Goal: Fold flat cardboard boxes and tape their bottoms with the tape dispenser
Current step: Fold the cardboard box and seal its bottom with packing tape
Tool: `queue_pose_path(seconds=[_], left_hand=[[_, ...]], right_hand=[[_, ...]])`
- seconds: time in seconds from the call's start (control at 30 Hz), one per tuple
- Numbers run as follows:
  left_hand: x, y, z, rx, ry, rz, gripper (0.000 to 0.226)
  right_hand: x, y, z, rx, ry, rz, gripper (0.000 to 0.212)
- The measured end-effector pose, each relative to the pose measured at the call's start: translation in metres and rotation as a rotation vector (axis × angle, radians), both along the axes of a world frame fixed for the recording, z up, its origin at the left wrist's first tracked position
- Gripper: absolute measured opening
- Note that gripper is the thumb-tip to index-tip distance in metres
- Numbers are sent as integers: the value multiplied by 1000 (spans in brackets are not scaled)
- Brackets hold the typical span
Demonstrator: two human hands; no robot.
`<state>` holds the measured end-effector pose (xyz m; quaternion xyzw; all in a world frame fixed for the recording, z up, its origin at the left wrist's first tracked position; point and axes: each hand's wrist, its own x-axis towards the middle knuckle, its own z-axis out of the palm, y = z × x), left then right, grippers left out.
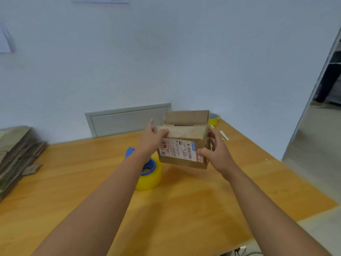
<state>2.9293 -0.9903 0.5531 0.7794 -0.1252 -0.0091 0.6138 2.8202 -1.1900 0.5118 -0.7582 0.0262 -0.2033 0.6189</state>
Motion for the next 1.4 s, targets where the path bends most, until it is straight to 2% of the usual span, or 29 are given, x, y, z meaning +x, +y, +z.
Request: queue_pose_path(seconds=[0.1,0.2,0.37,0.53,0.63,0.7,0.8,0.9,1.0,1.23,1.4], left_hand=[[-7,-23,-13,44,-86,23,68],[-12,-40,-21,98,-140,-2,68],[-21,-60,-45,377,-268,-75,78],[-27,-65,-65,636,-421,-112,75],[-29,-62,-72,811,-624,-66,72],[-29,-61,-75,897,-736,-49,69],[-26,-63,-82,983,-755,-66,78],[-20,-68,-89,1059,-761,-105,97],[-9,-76,-91,1080,-749,-126,100],[41,-89,-91,1127,-809,-82,88],[81,-103,-93,1193,-783,-41,95]], right_hand=[[2,-18,-19,-26,62,-60,70],[12,-31,-35,-114,162,-268,47],[27,-48,-43,-165,128,-425,50],[34,-48,-46,-229,88,-408,81],[26,-43,-49,-615,-16,-492,84],[22,-39,-53,-910,-66,-456,79],[23,-34,-62,-1130,77,-296,88],[30,-34,-70,-1168,173,-255,109],[43,-37,-73,-1145,199,-251,114],[100,-56,-73,-1099,226,-229,114],[141,-65,-78,-1089,202,-259,107]])
